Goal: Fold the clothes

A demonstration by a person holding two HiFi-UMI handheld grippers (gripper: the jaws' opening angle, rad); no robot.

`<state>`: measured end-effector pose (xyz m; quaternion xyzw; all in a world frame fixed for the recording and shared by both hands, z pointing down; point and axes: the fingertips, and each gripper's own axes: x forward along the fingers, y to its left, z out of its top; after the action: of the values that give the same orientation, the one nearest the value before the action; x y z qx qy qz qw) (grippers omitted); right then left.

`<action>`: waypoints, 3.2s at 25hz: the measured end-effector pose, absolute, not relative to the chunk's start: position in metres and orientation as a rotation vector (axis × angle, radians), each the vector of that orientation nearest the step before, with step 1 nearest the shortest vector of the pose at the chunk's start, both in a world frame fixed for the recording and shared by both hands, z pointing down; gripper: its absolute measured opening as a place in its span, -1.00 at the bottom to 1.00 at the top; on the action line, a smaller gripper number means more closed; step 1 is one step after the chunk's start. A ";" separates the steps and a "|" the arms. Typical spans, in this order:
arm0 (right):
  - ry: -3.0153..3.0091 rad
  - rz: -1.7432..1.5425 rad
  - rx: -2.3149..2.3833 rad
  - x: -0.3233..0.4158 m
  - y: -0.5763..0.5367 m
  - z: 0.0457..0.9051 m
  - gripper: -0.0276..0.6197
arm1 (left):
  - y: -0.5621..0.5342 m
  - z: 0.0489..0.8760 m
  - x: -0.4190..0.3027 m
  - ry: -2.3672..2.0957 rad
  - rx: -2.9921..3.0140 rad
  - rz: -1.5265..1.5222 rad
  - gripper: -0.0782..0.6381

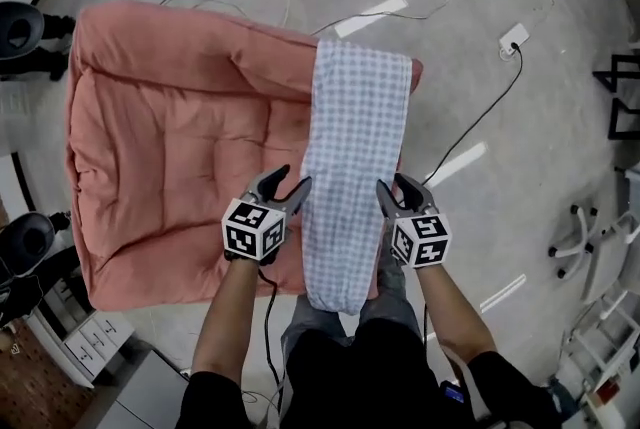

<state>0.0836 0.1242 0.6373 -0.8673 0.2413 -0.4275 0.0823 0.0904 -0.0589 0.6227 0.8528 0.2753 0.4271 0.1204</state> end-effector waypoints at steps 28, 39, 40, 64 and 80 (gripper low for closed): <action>0.789 -1.207 -2.031 0.083 0.089 0.750 0.05 | -0.043 0.780 0.095 0.881 1.981 1.255 0.21; 0.958 -1.070 -1.586 0.070 0.059 0.702 -0.45 | -0.014 0.736 0.079 1.076 1.699 1.133 -0.35; 0.984 -1.062 -1.573 0.067 0.058 0.696 -0.48 | -0.014 0.729 0.077 1.089 1.702 1.130 -0.44; 1.131 -0.818 -1.847 0.047 0.095 0.525 -0.88 | -0.052 0.532 0.066 1.254 2.052 0.846 -0.69; 1.314 -0.597 -2.002 -0.017 0.082 0.366 -0.88 | -0.071 0.381 -0.003 1.432 2.199 0.654 -0.69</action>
<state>-0.0168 0.0818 0.3660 -0.7656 0.5025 -0.2282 0.3304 -0.0027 -0.0708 0.3811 0.7938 0.5169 0.2360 0.2169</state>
